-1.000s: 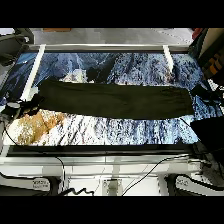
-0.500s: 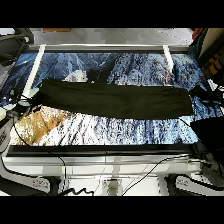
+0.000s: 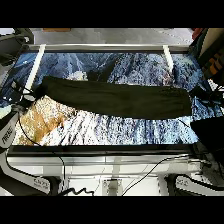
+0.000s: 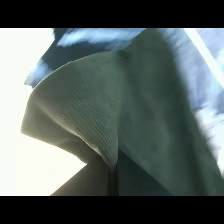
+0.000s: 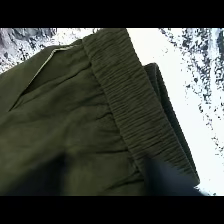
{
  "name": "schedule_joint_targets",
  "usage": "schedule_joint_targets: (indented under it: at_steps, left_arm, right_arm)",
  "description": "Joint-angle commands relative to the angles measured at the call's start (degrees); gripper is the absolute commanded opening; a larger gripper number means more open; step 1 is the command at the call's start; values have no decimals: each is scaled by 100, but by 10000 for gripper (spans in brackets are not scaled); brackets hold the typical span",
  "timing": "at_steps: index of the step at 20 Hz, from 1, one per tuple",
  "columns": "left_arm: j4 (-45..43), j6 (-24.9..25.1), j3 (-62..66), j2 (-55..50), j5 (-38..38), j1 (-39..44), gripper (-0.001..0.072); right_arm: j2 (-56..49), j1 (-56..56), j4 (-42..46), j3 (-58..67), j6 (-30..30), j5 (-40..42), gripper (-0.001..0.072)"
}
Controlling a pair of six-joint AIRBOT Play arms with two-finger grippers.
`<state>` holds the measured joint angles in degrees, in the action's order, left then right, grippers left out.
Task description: Fold the clothes and pants, and hang the long-sleeved shirts on hangers.
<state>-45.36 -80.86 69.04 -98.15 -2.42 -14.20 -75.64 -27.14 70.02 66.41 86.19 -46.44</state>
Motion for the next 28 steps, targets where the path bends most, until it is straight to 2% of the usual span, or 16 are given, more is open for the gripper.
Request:
schedule_joint_targets:
  at_steps: [1,2,5,9,11,14,16,21,23,26,28]
  left_arm:
    - [-516,734,181,553,-374,22,15]
    - [-721,817,181,811,-492,20,15]
    - [-1145,828,181,1652,-1051,28,16]
    - [-1770,831,181,2559,-2520,28,15]
    - [-1762,870,181,2870,-3355,63,16]
    - [-1764,1344,181,3355,-4286,295,16]
    - [-1762,1290,181,3755,-4406,457,16]
    - [-1731,782,177,4284,-4944,494,16]
    - [-1342,474,175,4247,-4968,492,16]
    - [-785,457,170,4142,-4970,494,16]
    - [-748,457,170,4057,-4970,494,16]
  right_arm:
    - [15,37,-413,13,4,-153,126]
    - [15,122,-636,13,2,-181,42]
    - [15,861,-1054,13,4,7,37]
    - [0,2605,-1056,15,7,1137,35]
    - [-160,3523,-1139,173,20,1565,35]
    - [-807,4756,-1207,918,31,1563,34]
    - [-1360,5366,-1357,1543,199,1519,34]
    - [-2949,6548,-2153,3099,350,1093,34]
    - [-3622,6959,-2662,3733,520,1080,34]
    - [-4395,7425,-3086,4538,730,885,34]
    - [-4575,7552,-3058,4723,730,721,34]
